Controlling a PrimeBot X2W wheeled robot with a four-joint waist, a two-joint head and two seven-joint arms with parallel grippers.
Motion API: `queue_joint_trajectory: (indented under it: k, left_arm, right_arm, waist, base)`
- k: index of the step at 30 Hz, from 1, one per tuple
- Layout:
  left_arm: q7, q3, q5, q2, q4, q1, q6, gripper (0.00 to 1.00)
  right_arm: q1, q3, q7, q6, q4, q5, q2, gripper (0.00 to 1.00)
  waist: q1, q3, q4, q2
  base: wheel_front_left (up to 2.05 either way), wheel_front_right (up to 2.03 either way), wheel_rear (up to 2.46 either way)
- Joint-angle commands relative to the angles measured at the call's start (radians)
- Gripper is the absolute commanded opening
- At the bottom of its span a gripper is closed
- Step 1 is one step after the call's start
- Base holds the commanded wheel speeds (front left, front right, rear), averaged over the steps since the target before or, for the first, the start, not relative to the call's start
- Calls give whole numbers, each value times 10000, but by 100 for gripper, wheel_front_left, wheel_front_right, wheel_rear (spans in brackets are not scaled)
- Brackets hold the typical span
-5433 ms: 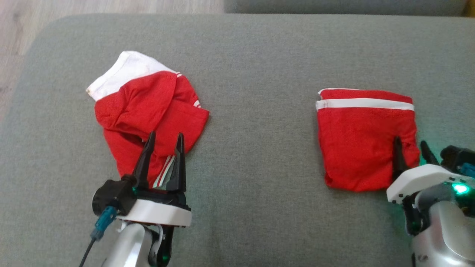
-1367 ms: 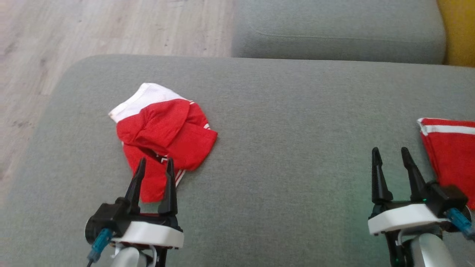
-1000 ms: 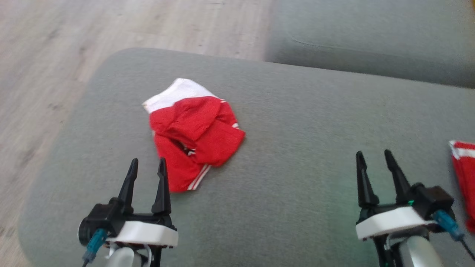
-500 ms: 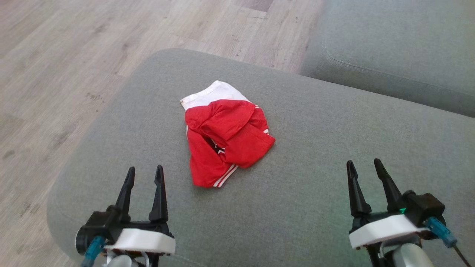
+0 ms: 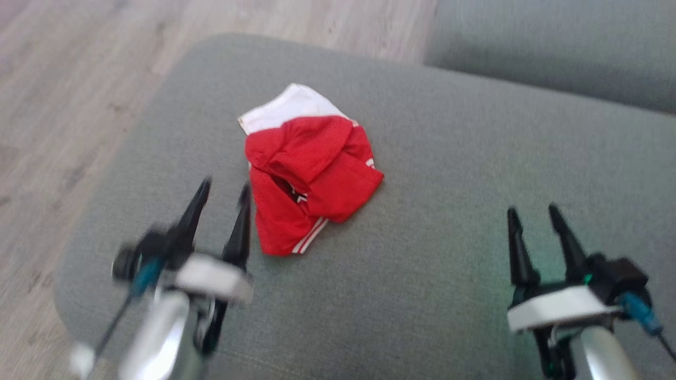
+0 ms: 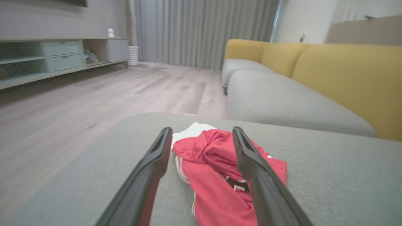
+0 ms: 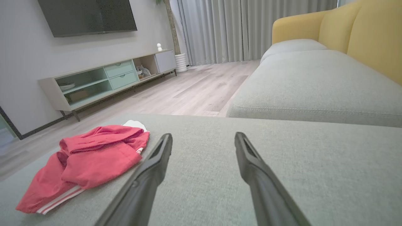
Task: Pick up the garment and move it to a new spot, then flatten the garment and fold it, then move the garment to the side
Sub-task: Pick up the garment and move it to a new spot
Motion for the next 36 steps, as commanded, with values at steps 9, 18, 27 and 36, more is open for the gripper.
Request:
queue_joint_trajectory:
  k: [9,18,27,36]
  left_arm:
    - [2700,-3377,-1992,1811,815,-3897,-138,100]
    - [3516,-4797,-3462,2649,2565,-5383,-132,100]
    - [2651,-4750,-3587,2256,4009,-5777,-119,0]
    - [238,-3504,-4260,2160,3626,-6230,231,0]
  right_arm:
    - [-1401,-132,-51,-7,-888,-423,-55,100]
    - [-1762,-36,-49,-7,-1009,-356,-55,100]
    - [-1783,-122,-95,-7,-970,-349,-55,100]
    - [-1610,-52,-121,-7,-669,-209,-55,100]
  waist:
    - [-1,1725,-944,0]
    - [-1,2504,-1592,0]
    - [-1,2502,-1694,0]
    - [-1,1612,-1529,0]
  base:
    - [0,0,0]
    - [0,0,0]
    - [0,0,0]
    - [0,0,0]
